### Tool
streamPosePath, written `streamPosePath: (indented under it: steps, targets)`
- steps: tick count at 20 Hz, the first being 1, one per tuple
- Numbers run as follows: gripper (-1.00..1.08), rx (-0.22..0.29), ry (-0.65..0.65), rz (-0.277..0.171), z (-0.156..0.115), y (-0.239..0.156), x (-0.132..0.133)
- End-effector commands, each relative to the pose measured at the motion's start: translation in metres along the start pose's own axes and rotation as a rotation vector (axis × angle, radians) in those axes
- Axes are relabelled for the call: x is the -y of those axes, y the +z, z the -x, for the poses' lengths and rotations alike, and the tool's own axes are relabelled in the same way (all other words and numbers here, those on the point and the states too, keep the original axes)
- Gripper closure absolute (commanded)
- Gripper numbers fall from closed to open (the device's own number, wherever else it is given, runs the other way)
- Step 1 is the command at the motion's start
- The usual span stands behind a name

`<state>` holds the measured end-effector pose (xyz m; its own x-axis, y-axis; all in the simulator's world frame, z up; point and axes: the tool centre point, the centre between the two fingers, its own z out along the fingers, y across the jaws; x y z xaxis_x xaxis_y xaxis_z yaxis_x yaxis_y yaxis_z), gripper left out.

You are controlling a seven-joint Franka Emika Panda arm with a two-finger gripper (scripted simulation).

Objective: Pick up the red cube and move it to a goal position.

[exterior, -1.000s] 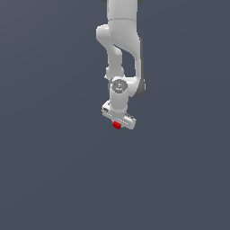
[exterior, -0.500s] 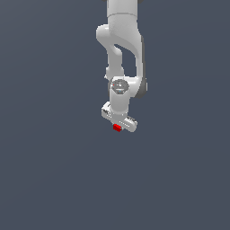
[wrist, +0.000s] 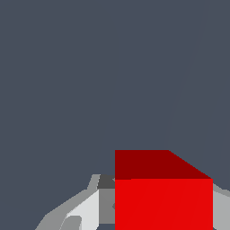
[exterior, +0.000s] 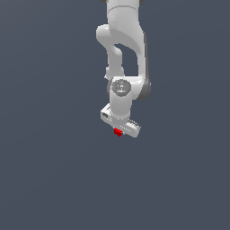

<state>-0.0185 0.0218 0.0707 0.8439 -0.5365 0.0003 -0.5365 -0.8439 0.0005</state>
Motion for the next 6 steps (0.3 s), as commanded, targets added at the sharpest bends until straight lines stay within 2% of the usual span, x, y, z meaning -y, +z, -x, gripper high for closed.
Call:
streamPosePath:
  steps: [1, 6]
  targets:
    - [1.08, 0.000, 0.000, 0.000, -0.0055, -0.0042, 0.0039]
    - [1.08, 0.000, 0.000, 0.000, -0.0093, -0.0069, 0.0067]
